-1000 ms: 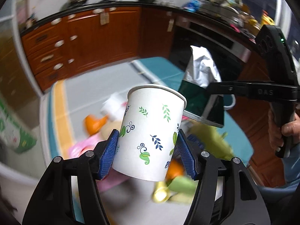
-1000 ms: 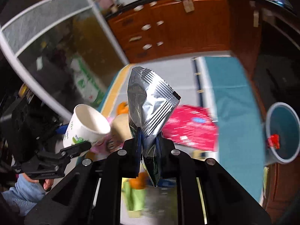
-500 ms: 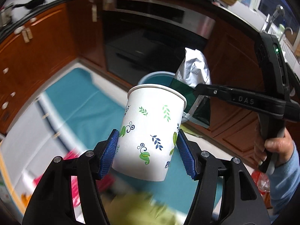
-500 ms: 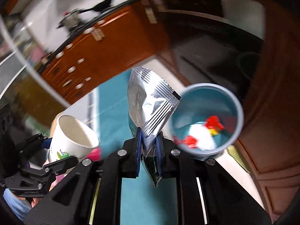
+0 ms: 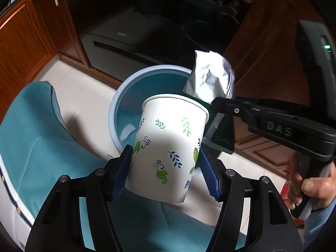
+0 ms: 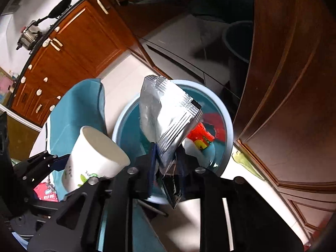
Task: Collect trash
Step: 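Carry cup and packet over the teal bin and open both tools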
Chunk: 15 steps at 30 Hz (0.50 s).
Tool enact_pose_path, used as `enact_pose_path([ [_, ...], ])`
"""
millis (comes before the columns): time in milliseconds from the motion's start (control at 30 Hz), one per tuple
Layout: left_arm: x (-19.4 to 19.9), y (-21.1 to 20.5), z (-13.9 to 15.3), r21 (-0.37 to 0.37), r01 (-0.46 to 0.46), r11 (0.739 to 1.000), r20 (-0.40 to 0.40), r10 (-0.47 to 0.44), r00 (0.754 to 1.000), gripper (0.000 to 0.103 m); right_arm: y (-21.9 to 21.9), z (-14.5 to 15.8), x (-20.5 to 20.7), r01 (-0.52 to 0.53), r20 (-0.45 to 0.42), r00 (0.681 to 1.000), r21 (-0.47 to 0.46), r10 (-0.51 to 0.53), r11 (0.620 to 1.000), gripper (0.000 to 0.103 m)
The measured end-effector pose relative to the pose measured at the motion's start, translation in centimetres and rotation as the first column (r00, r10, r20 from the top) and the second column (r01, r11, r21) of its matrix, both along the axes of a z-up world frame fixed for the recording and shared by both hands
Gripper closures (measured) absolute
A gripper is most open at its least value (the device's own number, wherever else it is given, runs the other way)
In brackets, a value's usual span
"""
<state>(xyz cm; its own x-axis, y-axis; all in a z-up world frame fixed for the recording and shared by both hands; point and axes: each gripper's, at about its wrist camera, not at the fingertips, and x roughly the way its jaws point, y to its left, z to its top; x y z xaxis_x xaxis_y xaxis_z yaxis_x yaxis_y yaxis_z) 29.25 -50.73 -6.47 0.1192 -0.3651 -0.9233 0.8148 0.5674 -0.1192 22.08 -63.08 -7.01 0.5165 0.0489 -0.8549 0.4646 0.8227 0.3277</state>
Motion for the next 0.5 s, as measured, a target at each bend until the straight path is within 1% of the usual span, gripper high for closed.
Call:
enact_pose_path([
  [33, 0.3, -0.4, -0.5, 0.013, -0.003, 1.0, -0.01, 0.003, 1.0, 0.037, -0.1, -0.1, 0.2, 0.0, 0.0, 1.0, -0.001, 0.0, 1.0, 0.069],
  [67, 0.6, -0.6, -0.9, 0.022, -0.007, 1.0, -0.014, 0.007, 1.0, 0.037, -0.1, -0.1, 0.2, 0.0, 0.002, 1.0, 0.0, 0.0, 1.0, 0.064],
  [100, 0.9, -0.7, -1.1, 0.027, -0.01, 1.0, -0.015, 0.01, 1.0, 0.036, -0.2, -0.1, 0.3, 0.0, 0.006, 1.0, 0.002, 0.0, 1.0, 0.053],
  [133, 1.1, -0.8, -1.3, 0.033, -0.011, 0.999, -0.015, 0.011, 1.0, 0.034, -0.5, -0.1, 0.6, 0.001, 0.007, 1.0, 0.004, -0.001, 1.0, 0.04],
  [200, 1.4, -0.9, -1.6, 0.049, -0.011, 0.999, -0.006, 0.012, 1.0, 0.033, -0.7, -0.2, 0.6, 0.013, 0.013, 1.0, 0.008, -0.013, 1.0, 0.03],
  [267, 1.6, -0.9, -1.8, 0.06, -0.012, 0.998, -0.006, 0.013, 1.0, 0.031, -0.8, -0.1, 0.5, 0.022, 0.008, 1.0, 0.016, -0.022, 1.0, 0.027],
  [333, 1.9, -1.1, -1.7, 0.057, -0.012, 0.998, -0.008, 0.013, 1.0, 0.027, -0.9, -0.2, 0.5, 0.029, 0.0, 1.0, 0.02, -0.029, 0.999, 0.022],
  [400, 1.9, -1.1, -1.6, 0.054, -0.01, 0.999, 0.002, 0.01, 1.0, 0.027, -0.7, -0.2, 0.2, 0.035, -0.01, 0.999, 0.016, -0.035, 0.999, 0.017],
  [500, 1.8, -0.7, -1.4, 0.055, -0.01, 0.998, 0.002, 0.01, 1.0, 0.027, -0.6, -0.1, -0.2, 0.033, -0.026, 0.999, 0.013, -0.032, 0.999, 0.016],
])
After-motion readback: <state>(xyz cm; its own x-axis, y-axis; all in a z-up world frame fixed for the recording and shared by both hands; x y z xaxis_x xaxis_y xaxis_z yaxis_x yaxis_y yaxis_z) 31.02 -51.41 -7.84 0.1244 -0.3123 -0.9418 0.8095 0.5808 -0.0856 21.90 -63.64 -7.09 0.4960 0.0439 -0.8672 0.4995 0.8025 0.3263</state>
